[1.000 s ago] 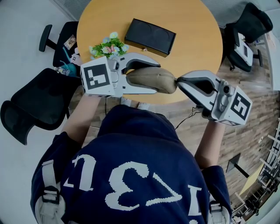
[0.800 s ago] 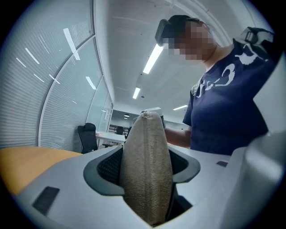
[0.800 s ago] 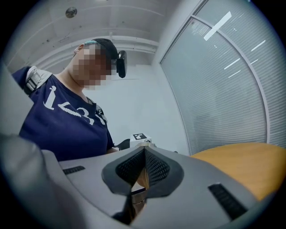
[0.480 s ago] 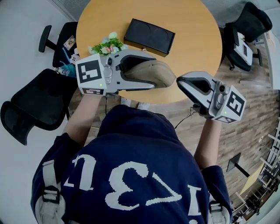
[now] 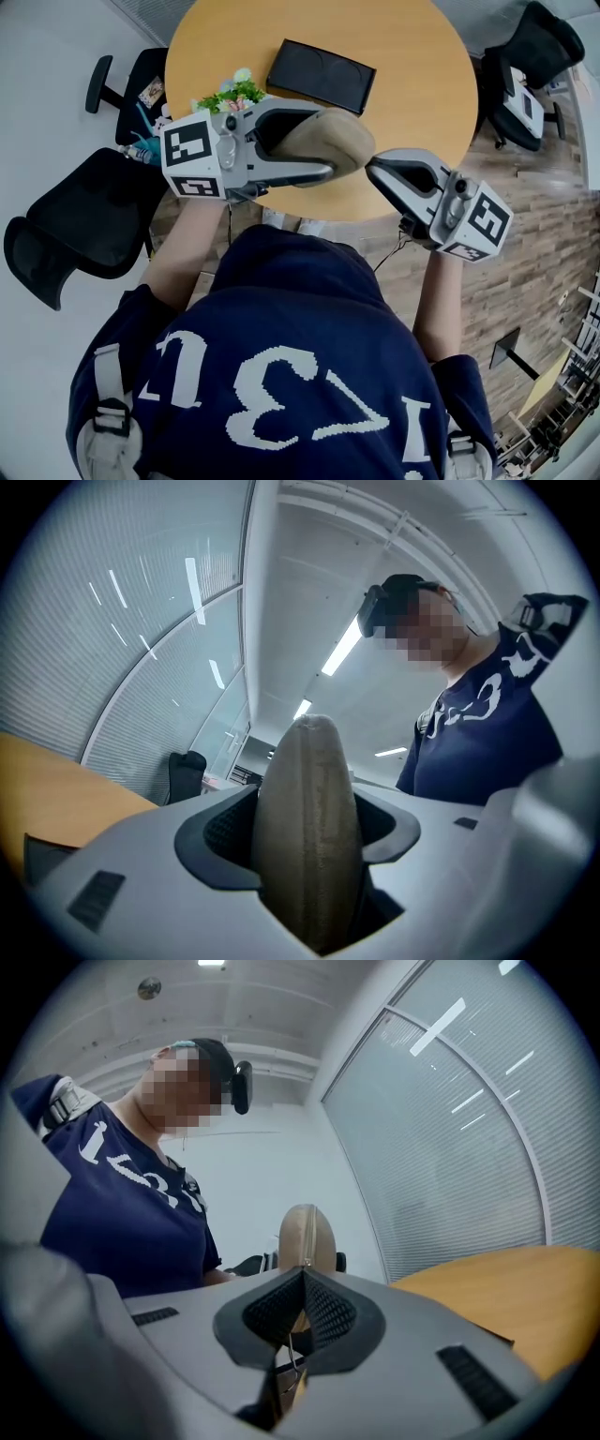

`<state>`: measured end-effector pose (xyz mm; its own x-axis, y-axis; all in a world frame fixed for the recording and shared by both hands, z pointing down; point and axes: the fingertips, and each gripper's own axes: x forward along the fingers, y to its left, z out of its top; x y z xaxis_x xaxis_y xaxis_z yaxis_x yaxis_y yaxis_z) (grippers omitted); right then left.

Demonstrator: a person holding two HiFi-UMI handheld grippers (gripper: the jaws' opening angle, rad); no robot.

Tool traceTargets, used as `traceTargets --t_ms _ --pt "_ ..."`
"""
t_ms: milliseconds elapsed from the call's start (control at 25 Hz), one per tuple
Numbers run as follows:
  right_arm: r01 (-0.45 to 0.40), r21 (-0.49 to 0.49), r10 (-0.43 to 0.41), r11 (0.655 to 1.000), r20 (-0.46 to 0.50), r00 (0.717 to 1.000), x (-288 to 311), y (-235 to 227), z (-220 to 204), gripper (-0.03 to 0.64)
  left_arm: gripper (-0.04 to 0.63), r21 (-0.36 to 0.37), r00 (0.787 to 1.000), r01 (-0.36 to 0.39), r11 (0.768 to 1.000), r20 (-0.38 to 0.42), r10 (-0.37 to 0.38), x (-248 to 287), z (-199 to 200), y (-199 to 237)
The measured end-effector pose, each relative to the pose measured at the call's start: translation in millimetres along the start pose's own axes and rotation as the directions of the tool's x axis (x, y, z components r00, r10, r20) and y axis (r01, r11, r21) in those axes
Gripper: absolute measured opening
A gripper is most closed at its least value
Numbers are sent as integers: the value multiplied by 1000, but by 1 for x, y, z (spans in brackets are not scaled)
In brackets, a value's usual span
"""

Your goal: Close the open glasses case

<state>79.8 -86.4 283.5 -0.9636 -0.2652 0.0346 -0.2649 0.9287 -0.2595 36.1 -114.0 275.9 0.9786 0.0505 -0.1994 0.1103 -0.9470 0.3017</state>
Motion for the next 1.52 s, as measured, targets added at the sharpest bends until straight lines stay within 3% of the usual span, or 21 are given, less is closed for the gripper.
traceTargets --t_ms 280,480,680,800,1000,1120,1360,1520 --pt "17 14 -18 1000 27 999 0 -5 3 23 281 -72 998 -8 997 62 12 1 1 4" --pt "32 -48 -33 998 -7 999 7 -2 5 23 281 -120 994 4 993 109 9 -5 4 5" --pt "19 -62 -24 998 -82 996 20 2 -20 23 281 -162 973 33 986 229 5 -6 26 11" --pt "-5 -95 -12 995 -179 984 32 8 -41 23 281 -175 955 47 983 296 7 -6 42 15" --pt "16 -67 -26 998 -144 989 26 -1 -39 23 282 -164 940 9 986 338 47 -10 52 23" --pt "65 -64 -71 996 -98 993 5 -13 -19 23 282 -154 948 -29 988 308 76 -15 47 26" --pt "76 -76 -80 994 -59 995 -22 -23 17 23 284 -112 991 -32 993 127 47 -3 22 19" --pt "61 -54 -62 997 -25 998 -16 -23 24 23 284 -172 977 -34 985 203 69 -8 30 24"
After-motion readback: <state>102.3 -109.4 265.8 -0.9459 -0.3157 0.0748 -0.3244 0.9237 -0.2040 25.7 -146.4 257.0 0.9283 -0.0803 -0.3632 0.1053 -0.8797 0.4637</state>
